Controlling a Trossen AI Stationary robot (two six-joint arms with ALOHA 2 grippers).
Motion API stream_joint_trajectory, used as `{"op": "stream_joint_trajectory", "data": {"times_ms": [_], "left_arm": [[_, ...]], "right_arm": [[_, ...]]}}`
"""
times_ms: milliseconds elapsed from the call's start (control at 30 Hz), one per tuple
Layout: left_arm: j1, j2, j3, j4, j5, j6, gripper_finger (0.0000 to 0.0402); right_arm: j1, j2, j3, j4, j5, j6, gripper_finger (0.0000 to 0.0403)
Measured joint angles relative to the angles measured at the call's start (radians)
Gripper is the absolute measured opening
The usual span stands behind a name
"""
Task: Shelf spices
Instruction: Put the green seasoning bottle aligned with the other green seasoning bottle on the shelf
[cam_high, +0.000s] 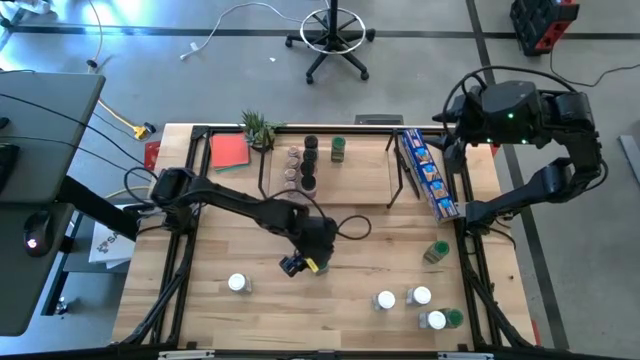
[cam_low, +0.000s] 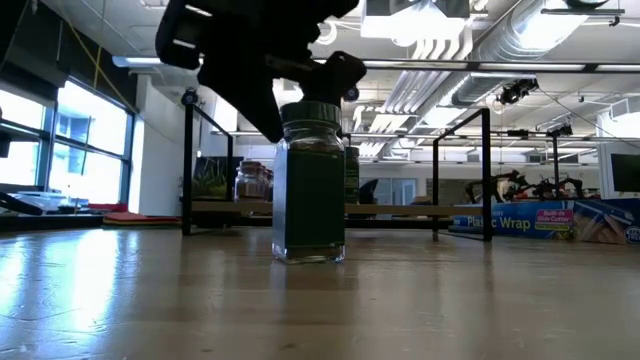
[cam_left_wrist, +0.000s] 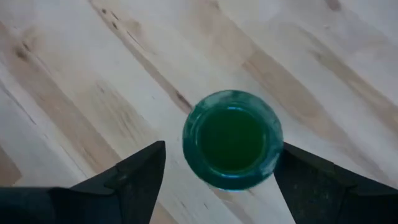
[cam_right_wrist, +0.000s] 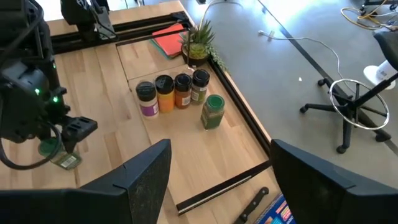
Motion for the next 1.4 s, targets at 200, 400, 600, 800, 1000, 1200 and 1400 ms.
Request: {"op": "stream_joint_trajectory", "data": {"times_ms": [200,400,600,800,1000,1200,1400], "left_arm": [[-0.001,0.011,-0.001,0.014,0.03,-0.008,0.0283],[-0.012,0.008,-0.001,0.069,0.091,-0.184,0.0262],[-0.014,0.006,0.0,0.085,0.15,-0.328,0.0184],[-0.006,-0.012,0.002,0.041,0.161,-0.494,0.0069],[0.05,-0.063,-0.002,0.009,0.133,-0.686,0.0008],[0.108,-0.142,-0.001,0.016,0.093,-0.689,0.0003],[0.128,-0.18,-0.001,-0.029,0.121,-0.595,0.0029]], "right_arm": [[0.0,0.001,0.0,0.0,0.0,0.0,0.0268],[0.0,0.002,0.0,0.0,0.014,0.0,0.0268],[0.0,0.001,0.0,0.0,0.02,0.018,0.0268],[0.0,0.002,0.0,0.001,0.065,-0.011,0.0268],[0.0,0.002,0.0,0.016,0.118,-0.026,0.0268],[0.0,0.002,0.0,0.03,0.118,-0.028,0.0268],[0.0,0.002,0.0,0.034,0.119,-0.027,0.0268]]}}
